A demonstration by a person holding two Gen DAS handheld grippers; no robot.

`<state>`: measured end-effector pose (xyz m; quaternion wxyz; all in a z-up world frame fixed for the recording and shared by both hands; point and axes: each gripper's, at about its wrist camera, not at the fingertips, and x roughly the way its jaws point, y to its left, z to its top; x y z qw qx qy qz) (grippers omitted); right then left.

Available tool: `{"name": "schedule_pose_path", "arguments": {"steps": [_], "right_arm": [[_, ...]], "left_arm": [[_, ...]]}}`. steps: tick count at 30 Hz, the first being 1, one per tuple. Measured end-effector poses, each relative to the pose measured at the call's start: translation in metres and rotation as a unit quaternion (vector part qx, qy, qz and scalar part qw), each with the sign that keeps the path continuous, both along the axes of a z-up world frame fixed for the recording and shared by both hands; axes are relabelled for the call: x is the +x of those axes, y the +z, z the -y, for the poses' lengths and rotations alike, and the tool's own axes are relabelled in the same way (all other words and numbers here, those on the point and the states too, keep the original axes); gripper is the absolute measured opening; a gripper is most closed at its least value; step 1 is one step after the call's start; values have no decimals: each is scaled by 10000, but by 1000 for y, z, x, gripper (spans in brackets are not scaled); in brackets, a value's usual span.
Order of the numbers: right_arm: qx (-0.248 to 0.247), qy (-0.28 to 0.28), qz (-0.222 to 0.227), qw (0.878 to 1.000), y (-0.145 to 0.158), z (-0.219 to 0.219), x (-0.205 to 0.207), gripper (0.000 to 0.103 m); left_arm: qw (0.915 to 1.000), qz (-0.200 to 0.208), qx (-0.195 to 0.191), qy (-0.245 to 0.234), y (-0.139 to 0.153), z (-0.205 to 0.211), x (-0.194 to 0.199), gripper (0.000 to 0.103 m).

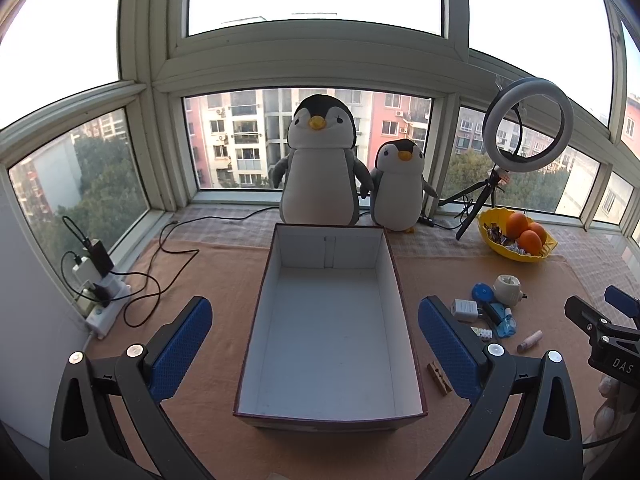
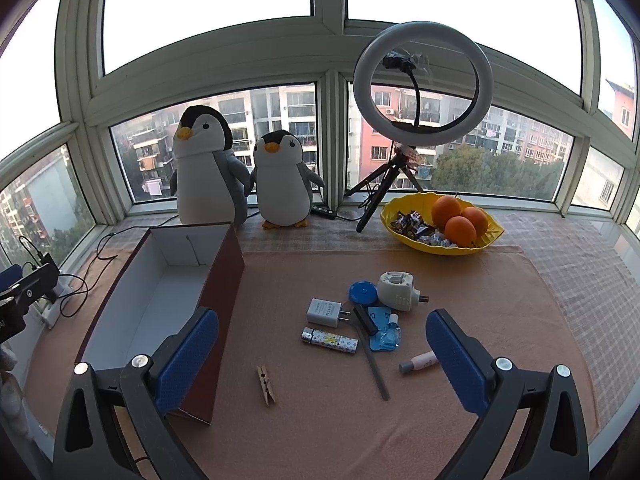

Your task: Organize rigid objects

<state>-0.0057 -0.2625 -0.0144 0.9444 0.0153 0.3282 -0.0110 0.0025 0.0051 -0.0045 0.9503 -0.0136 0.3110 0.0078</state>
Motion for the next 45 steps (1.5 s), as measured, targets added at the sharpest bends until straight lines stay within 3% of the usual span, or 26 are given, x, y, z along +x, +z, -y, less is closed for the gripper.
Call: {"name": "schedule_pose_path", "arguments": {"steps": [28, 45], "right_arm": [[26, 45, -125, 9999, -7, 5, 7, 102], [251, -59, -582, 9980, -32, 20, -7, 102]], "left_arm": [[9996, -236, 44, 133, -13, -6, 6, 103], [9931, -1044, 182, 511, -58, -59, 10, 102]]}}
